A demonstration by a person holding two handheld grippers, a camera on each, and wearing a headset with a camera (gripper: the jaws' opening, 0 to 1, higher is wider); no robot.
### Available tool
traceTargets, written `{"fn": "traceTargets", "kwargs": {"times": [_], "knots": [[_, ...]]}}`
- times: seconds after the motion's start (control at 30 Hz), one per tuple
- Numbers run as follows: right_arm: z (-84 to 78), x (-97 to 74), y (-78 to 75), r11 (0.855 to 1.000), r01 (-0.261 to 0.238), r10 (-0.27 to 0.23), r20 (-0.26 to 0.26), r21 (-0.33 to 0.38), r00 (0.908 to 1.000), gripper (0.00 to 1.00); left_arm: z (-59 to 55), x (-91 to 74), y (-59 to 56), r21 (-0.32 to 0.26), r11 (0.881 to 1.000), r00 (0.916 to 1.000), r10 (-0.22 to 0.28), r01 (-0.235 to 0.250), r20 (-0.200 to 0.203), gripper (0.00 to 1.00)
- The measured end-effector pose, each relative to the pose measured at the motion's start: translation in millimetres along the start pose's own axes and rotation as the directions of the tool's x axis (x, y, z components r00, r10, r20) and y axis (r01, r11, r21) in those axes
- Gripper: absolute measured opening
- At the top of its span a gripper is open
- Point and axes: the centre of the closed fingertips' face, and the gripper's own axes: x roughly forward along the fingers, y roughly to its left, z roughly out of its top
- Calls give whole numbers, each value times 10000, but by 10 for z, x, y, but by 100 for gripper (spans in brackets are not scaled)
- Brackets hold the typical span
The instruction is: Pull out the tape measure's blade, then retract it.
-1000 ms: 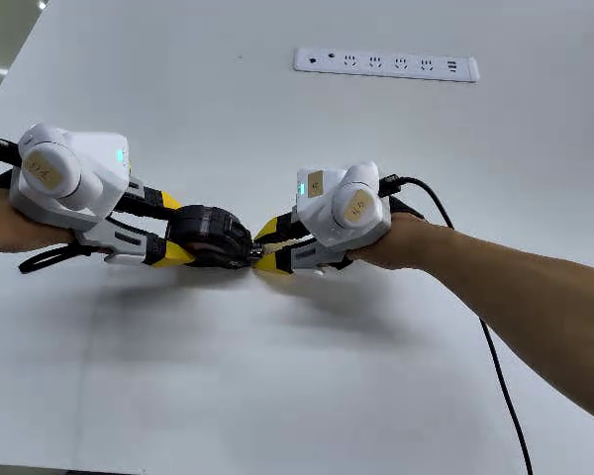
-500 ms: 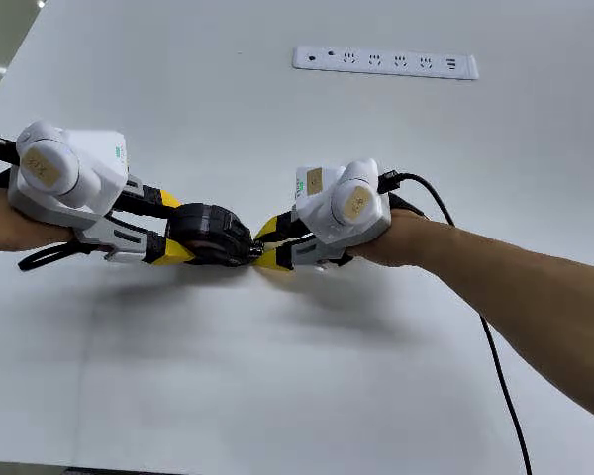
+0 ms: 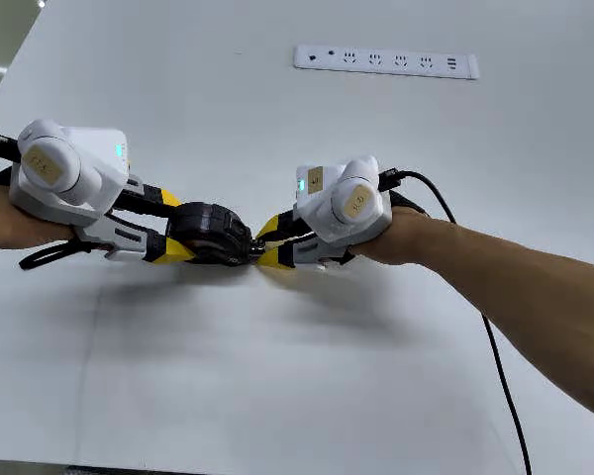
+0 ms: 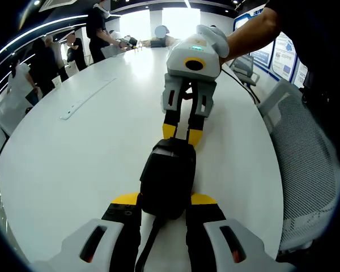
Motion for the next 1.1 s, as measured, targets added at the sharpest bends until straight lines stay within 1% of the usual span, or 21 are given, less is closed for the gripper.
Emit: {"fn": "traceTargets", "kwargs": {"times": [0.9, 1.1], "knots": [[-141, -165, 4, 9995, 54, -66, -395, -310, 9992, 10, 9, 4, 0, -125, 9999, 10000, 6, -5, 38, 24], [-175, -210, 7, 9996, 58, -71, -445, -282, 9990, 10, 9, 0, 6, -147, 9999, 10000, -3, 3, 52, 24]]}}
